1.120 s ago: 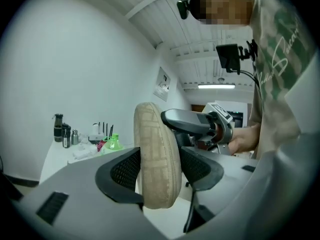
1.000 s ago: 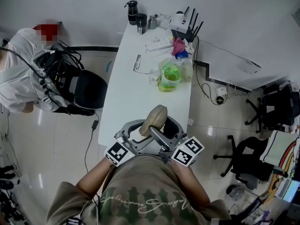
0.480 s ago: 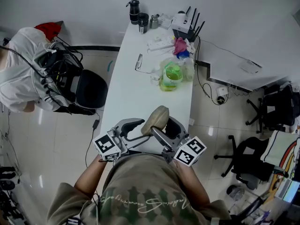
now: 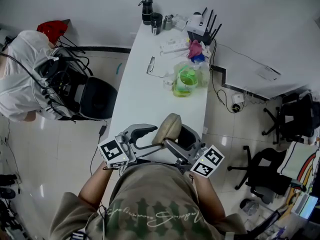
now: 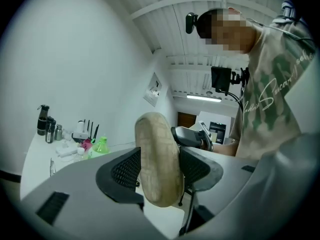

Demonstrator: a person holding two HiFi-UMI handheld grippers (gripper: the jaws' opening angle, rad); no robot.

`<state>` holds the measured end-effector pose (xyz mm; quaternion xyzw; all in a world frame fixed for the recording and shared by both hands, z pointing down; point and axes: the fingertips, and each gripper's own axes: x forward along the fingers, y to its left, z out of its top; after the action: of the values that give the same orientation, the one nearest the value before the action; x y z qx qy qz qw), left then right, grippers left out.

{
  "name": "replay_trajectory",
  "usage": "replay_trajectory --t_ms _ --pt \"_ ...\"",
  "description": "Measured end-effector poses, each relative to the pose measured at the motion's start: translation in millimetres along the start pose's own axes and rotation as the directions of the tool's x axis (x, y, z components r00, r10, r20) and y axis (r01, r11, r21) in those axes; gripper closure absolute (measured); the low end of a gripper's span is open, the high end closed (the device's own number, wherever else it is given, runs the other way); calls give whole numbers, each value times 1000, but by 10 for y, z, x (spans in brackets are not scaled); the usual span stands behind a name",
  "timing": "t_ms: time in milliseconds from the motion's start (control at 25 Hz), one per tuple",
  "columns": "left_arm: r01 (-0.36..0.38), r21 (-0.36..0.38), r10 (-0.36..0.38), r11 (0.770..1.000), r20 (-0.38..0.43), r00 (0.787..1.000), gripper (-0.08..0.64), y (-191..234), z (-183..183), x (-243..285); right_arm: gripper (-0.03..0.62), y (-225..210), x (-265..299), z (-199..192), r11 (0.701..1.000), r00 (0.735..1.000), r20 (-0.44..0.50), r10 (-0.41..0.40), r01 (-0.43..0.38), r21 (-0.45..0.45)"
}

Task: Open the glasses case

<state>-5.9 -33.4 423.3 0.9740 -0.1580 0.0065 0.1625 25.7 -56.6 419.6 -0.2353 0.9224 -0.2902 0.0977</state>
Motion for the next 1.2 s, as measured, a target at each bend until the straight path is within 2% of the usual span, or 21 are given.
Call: replay_trajectory --t_ms 40,120,280,400,600,760,880,960,1040,1200 --pt "15 5 -15 1000 -9 1000 302 -30 -1 7 270 5 9 -7 1000 1000 1 2 -2 2" --pt "27 5 -26 1000 -15 1000 354 -71 -9 4 271 8 10 -18 1000 1000 1 4 -4 7" --pt "25 -25 -25 999 4 1000 365 -86 -17 -2 270 -8 -6 -47 998 1000 4 22 -22 53" --pt "21 -22 -21 1000 -4 1000 373 -82 -40 20 270 -15 -6 -78 999 999 -25 25 -24 29" --pt "6 -34 -5 999 18 1000 376 -84 -34 37 265 -15 32 -69 999 999 -20 -35 35 -8" --pt "-6 2 6 1000 -42 999 376 -100 -161 21 261 -32 29 -182 999 996 -74 -51 50 -18" --pt "2 -47 -2 999 -17 1000 376 -82 -144 3 262 -38 25 -161 998 996 -58 -62 61 -12" --pt "-13 -65 14 998 3 1000 374 -46 -142 6 264 -55 18 -146 996 995 -52 -80 78 -31" --pt "-50 -46 51 998 5 999 374 4 -176 33 264 -98 -19 -135 992 993 -56 -105 100 -75" --pt "-80 -29 80 996 1 997 373 13 -146 84 264 -133 -75 -86 993 994 -38 -100 97 -68"
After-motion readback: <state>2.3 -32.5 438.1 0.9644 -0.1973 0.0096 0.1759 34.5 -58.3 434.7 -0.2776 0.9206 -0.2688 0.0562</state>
